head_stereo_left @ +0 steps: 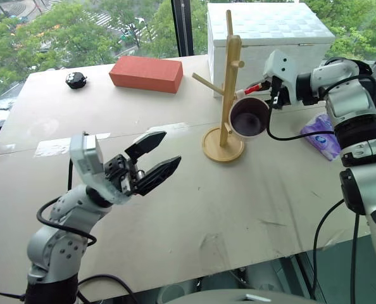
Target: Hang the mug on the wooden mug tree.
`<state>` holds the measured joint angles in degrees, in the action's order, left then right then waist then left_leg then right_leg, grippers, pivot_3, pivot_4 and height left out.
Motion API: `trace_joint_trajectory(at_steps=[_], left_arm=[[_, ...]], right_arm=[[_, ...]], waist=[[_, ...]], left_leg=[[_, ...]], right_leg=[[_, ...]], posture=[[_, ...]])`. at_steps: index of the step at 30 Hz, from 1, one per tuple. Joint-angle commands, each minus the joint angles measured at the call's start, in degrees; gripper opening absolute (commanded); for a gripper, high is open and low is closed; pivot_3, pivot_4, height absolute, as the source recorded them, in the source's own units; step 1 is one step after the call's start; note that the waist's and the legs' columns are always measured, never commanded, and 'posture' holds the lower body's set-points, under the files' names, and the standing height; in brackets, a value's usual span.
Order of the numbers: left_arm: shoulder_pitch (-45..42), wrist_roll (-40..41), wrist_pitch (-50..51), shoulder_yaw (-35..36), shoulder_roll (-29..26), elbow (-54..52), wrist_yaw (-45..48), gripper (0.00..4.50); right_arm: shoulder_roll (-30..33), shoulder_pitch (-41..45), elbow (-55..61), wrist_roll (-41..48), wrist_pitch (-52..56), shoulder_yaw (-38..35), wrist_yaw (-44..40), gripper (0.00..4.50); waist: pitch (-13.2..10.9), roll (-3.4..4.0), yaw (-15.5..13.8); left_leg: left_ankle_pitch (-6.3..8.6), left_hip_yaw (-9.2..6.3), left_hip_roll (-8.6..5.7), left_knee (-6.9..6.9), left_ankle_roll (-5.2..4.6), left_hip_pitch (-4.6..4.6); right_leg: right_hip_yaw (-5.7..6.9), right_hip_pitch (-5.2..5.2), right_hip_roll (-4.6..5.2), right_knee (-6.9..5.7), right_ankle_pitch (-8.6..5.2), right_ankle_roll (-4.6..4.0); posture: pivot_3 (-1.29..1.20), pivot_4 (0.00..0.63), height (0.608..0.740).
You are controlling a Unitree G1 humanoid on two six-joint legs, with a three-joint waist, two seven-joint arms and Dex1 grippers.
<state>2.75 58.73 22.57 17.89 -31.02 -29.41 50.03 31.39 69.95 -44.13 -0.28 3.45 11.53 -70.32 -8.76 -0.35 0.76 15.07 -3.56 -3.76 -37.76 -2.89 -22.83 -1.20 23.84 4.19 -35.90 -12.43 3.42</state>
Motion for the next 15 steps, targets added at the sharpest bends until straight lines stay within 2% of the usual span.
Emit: trace_joint_trajectory(at_steps=[1,2,9,12,15], left_arm=[[2.14,0.31,-2.14,2.62,-0.37,0.85,4.17,4.50],[2.69,-0.18,-2.70,2.67,-0.28,1.72,5.50,4.50],[4.15,-4.57,-6.12,1.69,0.07,7.89,12.82,4.50],[5.42,-7.51,-6.97,1.56,-0.84,11.42,15.26,4.50],[6.86,-10.42,-7.73,1.79,-2.29,14.95,17.13,4.50]], right_arm=[[3.85,-1.44,7.84,2.26,2.14,-3.83,-0.18,3.73],[5.28,-3.06,11.37,3.44,4.61,-5.04,-0.39,4.23],[14.67,-17.39,35.30,9.61,18.57,-14.23,3.24,4.23],[18.66,-32.29,51.56,14.89,27.83,-24.34,5.37,4.23],[17.05,-50.40,66.08,19.15,33.63,-35.32,8.41,4.23]], waist=[[-0.01,0.00,-0.18],[-0.01,0.00,-0.26],[-0.02,0.02,-0.19],[0.02,-0.04,-0.85],[0.02,-0.04,-1.36]], left_leg=[[0.00,-0.01,-0.01,0.03,0.00,0.00],[0.00,-0.03,0.00,0.07,0.00,0.00],[0.00,-0.03,0.00,0.14,-0.01,0.00],[0.00,-0.09,0.01,0.19,-0.01,0.01],[0.01,-0.09,0.02,0.31,-0.02,-0.01]], right_leg=[[0.01,0.01,0.01,0.01,0.00,0.00],[0.04,0.01,0.02,0.02,-0.01,-0.01],[0.08,0.01,0.27,0.02,0.00,0.00],[0.09,-0.01,0.30,0.02,-0.01,-0.01],[-0.03,0.04,0.30,0.08,-0.02,-0.03]], posture=[[0.00,0.150,0.740],[0.00,0.150,0.740],[0.00,0.150,0.740],[0.00,0.150,0.740],[0.00,0.150,0.740]])
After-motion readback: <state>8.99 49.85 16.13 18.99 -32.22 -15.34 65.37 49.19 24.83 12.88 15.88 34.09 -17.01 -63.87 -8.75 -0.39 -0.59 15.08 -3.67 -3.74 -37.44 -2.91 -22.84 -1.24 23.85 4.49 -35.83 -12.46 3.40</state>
